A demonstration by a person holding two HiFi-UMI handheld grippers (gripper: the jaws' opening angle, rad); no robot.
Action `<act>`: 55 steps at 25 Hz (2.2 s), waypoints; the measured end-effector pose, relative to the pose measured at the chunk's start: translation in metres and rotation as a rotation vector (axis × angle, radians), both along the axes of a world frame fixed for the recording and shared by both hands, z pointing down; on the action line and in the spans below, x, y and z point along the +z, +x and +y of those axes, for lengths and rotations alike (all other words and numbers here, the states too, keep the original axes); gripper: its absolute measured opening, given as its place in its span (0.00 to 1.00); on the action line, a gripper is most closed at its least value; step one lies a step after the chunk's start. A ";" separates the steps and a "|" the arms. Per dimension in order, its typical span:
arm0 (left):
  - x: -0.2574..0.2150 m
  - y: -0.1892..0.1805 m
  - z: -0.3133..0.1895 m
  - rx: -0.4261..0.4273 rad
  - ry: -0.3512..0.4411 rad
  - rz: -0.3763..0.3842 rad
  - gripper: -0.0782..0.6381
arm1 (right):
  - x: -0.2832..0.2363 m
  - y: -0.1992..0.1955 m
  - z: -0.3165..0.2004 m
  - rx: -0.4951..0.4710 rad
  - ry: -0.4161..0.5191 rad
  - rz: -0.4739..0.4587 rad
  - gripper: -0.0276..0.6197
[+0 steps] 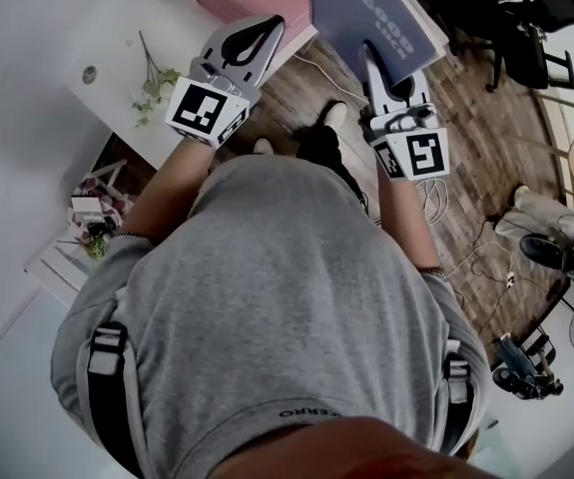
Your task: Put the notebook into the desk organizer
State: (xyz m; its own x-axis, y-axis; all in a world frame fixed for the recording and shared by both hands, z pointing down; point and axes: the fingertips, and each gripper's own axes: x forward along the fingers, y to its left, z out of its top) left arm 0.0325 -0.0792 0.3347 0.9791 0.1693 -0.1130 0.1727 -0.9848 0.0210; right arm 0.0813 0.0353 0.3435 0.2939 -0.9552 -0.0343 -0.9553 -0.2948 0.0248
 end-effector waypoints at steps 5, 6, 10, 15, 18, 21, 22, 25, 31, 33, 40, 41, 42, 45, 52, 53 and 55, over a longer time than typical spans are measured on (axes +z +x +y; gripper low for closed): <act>0.000 0.027 -0.006 -0.074 0.015 -0.004 0.14 | 0.000 0.038 -0.009 -0.070 0.021 -0.005 0.10; 0.000 0.034 -0.007 -0.091 0.017 -0.005 0.14 | 0.000 0.047 -0.010 -0.085 0.023 -0.006 0.10; -0.007 0.061 -0.014 -0.169 0.023 -0.004 0.14 | -0.004 0.081 -0.021 -0.160 0.027 -0.015 0.10; -0.014 0.088 -0.014 -0.258 0.052 -0.007 0.14 | -0.010 0.118 -0.032 -0.259 0.043 -0.017 0.10; -0.018 0.104 -0.013 -0.325 0.053 -0.011 0.14 | -0.014 0.141 -0.035 -0.329 0.053 -0.020 0.10; -0.019 0.105 -0.017 -0.399 0.047 -0.016 0.14 | -0.013 0.150 -0.042 -0.393 0.052 -0.015 0.10; -0.019 0.104 -0.020 -0.427 0.047 -0.020 0.14 | -0.012 0.153 -0.045 -0.411 0.054 -0.016 0.10; -0.016 0.104 -0.024 -0.499 0.049 -0.034 0.14 | -0.009 0.163 -0.052 -0.464 0.061 -0.033 0.10; -0.008 0.097 -0.021 -0.568 0.049 -0.059 0.14 | -0.003 0.171 -0.063 -0.522 0.071 -0.045 0.10; -0.007 0.094 -0.026 -0.582 0.046 -0.062 0.14 | -0.003 0.170 -0.072 -0.532 0.070 -0.038 0.10; -0.009 0.077 -0.066 -0.609 0.043 -0.046 0.14 | -0.004 0.149 -0.120 -0.574 0.056 -0.019 0.10; -0.009 0.075 -0.072 -0.611 0.043 -0.043 0.14 | -0.004 0.146 -0.128 -0.582 0.052 -0.021 0.10; -0.009 0.074 -0.079 -0.612 0.041 -0.040 0.14 | -0.005 0.143 -0.135 -0.589 0.047 -0.023 0.10; -0.008 0.068 -0.095 -0.612 0.031 -0.036 0.14 | -0.007 0.134 -0.154 -0.608 0.033 -0.019 0.10; 0.002 0.055 -0.129 -0.609 0.014 -0.028 0.14 | 0.002 0.117 -0.193 -0.647 0.007 -0.048 0.10; 0.003 0.055 -0.132 -0.617 0.011 -0.028 0.14 | 0.004 0.116 -0.196 -0.658 0.002 -0.054 0.10; 0.004 0.057 -0.135 -0.639 0.007 -0.031 0.14 | 0.006 0.117 -0.199 -0.685 -0.004 -0.068 0.10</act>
State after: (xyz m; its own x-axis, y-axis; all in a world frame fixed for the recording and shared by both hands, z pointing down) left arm 0.0894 -0.2142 0.3384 0.8900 -0.4480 -0.0844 -0.4488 -0.8936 0.0099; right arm 0.1985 -0.1642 0.3492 -0.3745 -0.9266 -0.0330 -0.9258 0.3757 -0.0421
